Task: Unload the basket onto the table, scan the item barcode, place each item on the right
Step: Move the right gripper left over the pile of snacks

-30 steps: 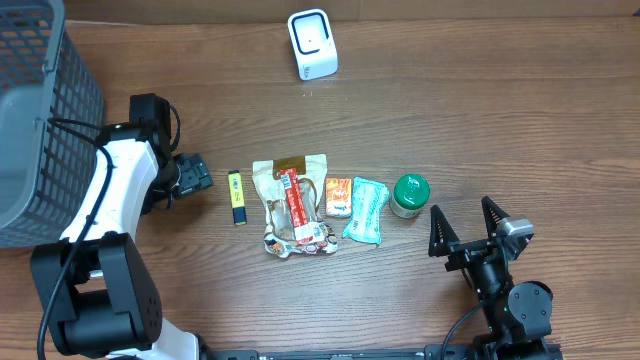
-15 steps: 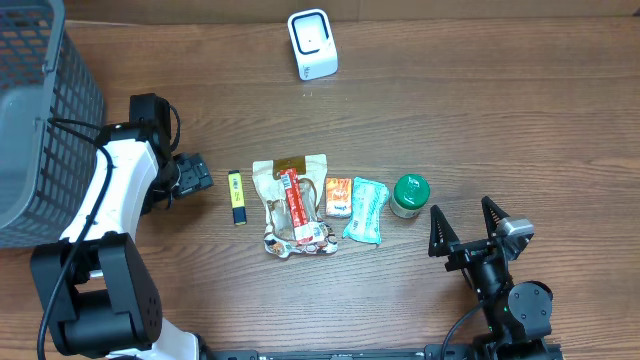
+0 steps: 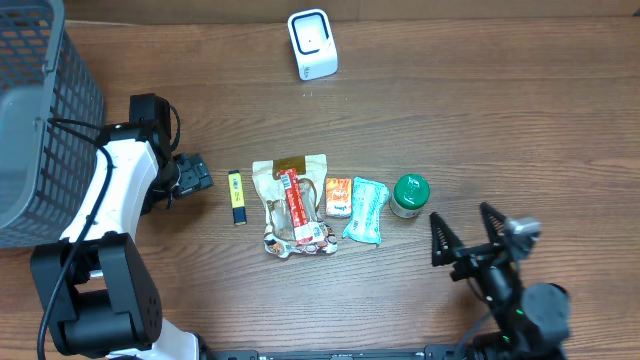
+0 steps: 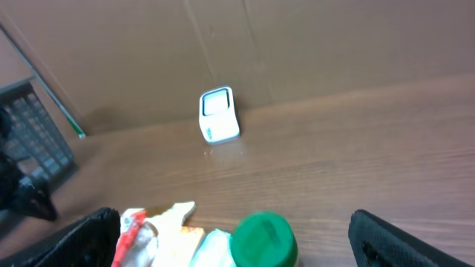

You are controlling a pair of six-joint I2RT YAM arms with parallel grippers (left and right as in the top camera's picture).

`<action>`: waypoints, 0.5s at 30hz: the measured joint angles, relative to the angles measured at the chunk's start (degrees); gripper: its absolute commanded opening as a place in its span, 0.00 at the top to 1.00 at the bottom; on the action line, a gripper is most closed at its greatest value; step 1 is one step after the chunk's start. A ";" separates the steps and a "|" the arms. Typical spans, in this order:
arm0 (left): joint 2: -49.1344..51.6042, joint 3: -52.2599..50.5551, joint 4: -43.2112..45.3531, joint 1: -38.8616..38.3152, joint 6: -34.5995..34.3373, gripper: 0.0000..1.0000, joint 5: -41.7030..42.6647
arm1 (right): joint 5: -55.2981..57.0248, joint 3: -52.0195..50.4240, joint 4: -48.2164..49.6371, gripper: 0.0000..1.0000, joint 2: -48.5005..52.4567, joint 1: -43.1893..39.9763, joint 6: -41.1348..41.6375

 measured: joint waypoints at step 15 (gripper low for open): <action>0.04 -0.02 0.04 0.00 0.02 0.00 -0.20 | 1.07 69.42 -49.27 0.00 47.36 0.00 -1.22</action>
